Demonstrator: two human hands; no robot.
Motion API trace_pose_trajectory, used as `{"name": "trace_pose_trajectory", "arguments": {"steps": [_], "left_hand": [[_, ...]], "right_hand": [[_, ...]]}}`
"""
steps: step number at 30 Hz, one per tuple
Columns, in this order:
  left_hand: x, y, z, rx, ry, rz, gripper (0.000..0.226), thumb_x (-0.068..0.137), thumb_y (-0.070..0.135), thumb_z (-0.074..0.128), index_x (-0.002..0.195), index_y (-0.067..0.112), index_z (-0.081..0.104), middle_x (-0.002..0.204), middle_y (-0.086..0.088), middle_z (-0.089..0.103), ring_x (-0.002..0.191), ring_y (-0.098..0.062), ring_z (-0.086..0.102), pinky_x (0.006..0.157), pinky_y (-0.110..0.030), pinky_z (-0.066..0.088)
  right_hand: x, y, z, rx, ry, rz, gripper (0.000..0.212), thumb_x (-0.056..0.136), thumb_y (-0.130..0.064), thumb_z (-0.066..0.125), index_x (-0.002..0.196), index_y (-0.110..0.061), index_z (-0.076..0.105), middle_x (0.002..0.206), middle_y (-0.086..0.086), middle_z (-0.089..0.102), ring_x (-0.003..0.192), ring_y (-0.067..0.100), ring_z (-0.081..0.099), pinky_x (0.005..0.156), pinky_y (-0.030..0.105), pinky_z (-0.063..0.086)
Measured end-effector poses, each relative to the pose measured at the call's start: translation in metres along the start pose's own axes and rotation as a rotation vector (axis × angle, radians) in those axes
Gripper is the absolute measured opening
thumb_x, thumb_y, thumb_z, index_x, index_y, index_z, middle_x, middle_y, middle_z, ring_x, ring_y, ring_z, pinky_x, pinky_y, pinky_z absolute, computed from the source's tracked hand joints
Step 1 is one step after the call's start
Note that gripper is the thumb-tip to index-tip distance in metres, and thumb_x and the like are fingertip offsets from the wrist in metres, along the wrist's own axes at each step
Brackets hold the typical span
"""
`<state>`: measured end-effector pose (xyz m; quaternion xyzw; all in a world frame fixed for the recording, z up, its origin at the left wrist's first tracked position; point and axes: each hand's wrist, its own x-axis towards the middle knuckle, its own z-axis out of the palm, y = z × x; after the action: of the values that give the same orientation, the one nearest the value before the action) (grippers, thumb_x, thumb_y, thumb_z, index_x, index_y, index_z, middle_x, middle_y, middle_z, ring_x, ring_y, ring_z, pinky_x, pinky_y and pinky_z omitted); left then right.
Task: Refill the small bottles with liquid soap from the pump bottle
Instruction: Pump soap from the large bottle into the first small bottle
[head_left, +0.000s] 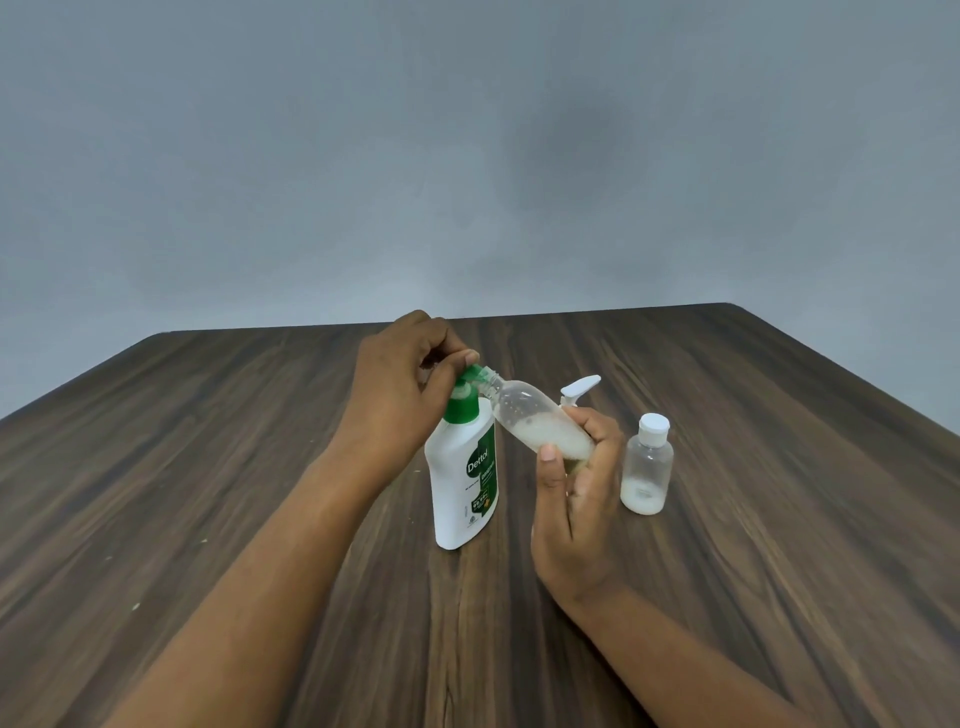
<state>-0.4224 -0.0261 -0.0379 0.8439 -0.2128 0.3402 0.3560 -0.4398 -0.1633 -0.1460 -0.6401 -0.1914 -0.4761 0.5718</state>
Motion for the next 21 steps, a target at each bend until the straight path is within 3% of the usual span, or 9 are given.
{"name": "trace_pose_trajectory", "arguments": {"steps": [6, 14, 21], "left_hand": [[0.013, 0.005, -0.010, 0.053, -0.061, 0.006, 0.024, 0.083, 0.014, 0.065, 0.064, 0.025, 0.057, 0.070, 0.002, 0.058, 0.070, -0.011, 0.053, 0.061, -0.014, 0.036], [-0.001, -0.003, 0.007, -0.031, 0.024, -0.053, 0.016, 0.082, 0.012, 0.067, 0.068, 0.008, 0.063, 0.068, 0.000, 0.060, 0.068, -0.011, 0.052, 0.057, -0.012, 0.036], [0.003, 0.003, 0.001, -0.034, 0.031, -0.035, 0.013, 0.082, 0.014, 0.067, 0.070, 0.010, 0.065, 0.071, -0.002, 0.061, 0.069, -0.010, 0.054, 0.059, -0.015, 0.039]], "right_hand": [[0.001, -0.002, 0.001, -0.011, -0.013, -0.021, 0.024, 0.094, -0.022, 0.042, 0.117, -0.027, 0.039, 0.108, -0.030, 0.045, 0.088, -0.002, 0.051, 0.074, 0.008, 0.041], [-0.001, 0.004, -0.003, -0.002, -0.006, 0.028, 0.023, 0.094, -0.025, 0.043, 0.116, -0.030, 0.040, 0.103, -0.026, 0.047, 0.081, 0.006, 0.051, 0.068, 0.020, 0.044], [0.000, 0.002, -0.002, 0.013, -0.014, 0.023, 0.024, 0.093, -0.025, 0.043, 0.117, -0.029, 0.040, 0.104, -0.022, 0.047, 0.080, 0.007, 0.052, 0.068, 0.015, 0.042]]}}
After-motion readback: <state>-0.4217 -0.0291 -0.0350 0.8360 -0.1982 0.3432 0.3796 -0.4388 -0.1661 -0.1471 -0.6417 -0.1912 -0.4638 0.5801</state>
